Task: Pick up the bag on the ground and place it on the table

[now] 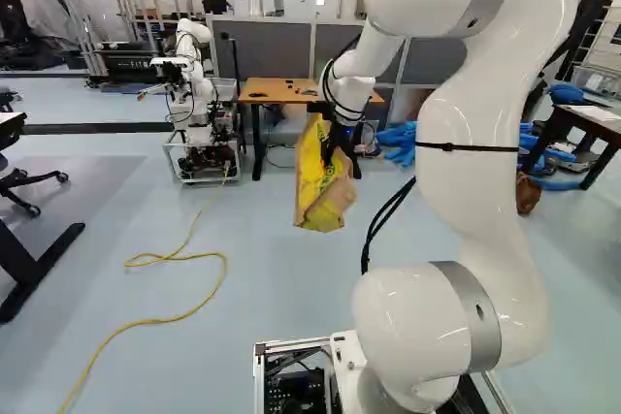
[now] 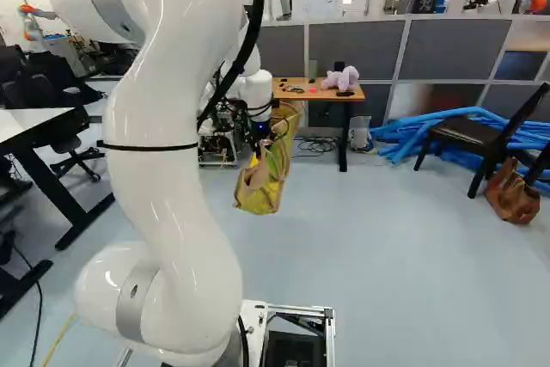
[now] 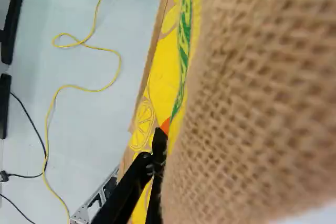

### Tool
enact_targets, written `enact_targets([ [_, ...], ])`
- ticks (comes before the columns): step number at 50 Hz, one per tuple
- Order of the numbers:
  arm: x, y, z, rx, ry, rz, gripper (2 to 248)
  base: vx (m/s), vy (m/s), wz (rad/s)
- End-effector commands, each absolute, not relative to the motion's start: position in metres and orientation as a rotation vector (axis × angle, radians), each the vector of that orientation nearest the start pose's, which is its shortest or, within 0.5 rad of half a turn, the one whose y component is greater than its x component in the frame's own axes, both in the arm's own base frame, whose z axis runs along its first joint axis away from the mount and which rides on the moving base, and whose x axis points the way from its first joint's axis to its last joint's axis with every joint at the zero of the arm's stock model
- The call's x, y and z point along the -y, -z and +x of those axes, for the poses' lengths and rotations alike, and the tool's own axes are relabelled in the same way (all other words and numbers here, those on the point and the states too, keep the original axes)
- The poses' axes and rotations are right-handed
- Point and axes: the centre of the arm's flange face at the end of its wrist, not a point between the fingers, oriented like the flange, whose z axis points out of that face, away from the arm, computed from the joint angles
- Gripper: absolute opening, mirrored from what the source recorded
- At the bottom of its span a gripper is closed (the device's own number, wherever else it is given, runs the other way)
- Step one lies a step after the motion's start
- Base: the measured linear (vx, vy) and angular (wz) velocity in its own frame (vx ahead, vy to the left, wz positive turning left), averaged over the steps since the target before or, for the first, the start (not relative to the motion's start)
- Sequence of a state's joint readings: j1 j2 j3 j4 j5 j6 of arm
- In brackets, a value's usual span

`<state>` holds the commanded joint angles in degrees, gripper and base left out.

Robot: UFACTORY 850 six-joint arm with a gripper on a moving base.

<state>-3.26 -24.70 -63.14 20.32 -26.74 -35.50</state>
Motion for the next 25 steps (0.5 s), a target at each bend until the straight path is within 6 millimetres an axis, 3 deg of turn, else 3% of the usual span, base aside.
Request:
enact_targets([
  [25, 0.017, -0.426, 0.561, 0.450, 0.387, -2.969, 22, 0.000, 0.000, 0.000],
])
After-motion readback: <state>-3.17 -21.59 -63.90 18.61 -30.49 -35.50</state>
